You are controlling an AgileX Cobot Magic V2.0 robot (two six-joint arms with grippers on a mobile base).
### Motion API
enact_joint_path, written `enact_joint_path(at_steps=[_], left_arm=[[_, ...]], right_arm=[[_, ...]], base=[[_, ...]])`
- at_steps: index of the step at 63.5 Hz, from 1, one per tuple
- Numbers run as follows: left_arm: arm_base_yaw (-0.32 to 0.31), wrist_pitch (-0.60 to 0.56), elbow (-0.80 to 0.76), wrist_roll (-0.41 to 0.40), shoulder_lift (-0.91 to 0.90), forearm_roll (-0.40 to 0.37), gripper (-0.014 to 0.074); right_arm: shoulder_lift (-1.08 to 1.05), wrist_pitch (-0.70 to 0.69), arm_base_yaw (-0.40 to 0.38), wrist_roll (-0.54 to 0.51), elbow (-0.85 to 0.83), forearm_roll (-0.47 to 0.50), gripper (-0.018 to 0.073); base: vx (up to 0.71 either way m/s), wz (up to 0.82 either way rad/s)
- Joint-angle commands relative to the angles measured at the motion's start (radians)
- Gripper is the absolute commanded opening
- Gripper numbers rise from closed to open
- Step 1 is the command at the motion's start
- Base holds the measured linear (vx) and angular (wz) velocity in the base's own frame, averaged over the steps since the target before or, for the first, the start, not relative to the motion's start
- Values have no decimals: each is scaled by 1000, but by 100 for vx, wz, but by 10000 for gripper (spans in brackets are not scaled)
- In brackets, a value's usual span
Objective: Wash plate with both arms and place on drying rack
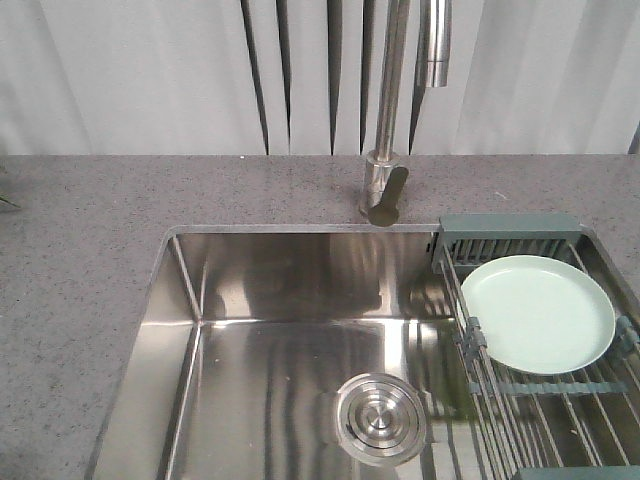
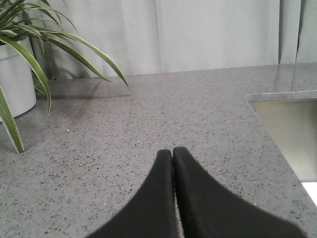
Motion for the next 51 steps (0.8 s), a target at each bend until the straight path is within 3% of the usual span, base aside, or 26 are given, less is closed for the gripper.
enact_joint_path(at_steps=[1, 12, 51], left_arm=[[2, -71, -27, -8, -14, -9, -6], [2, -71, -27, -8, -14, -9, -6], [2, -71, -27, -8, -14, -9, -6]], right_arm=[[-4, -125, 0, -4, 3, -13, -4], [-4, -195, 0, -3, 2, -13, -4], [-4, -194, 0, -1, 2, -13, -4]], base=[[0, 0], [0, 0], [0, 0]])
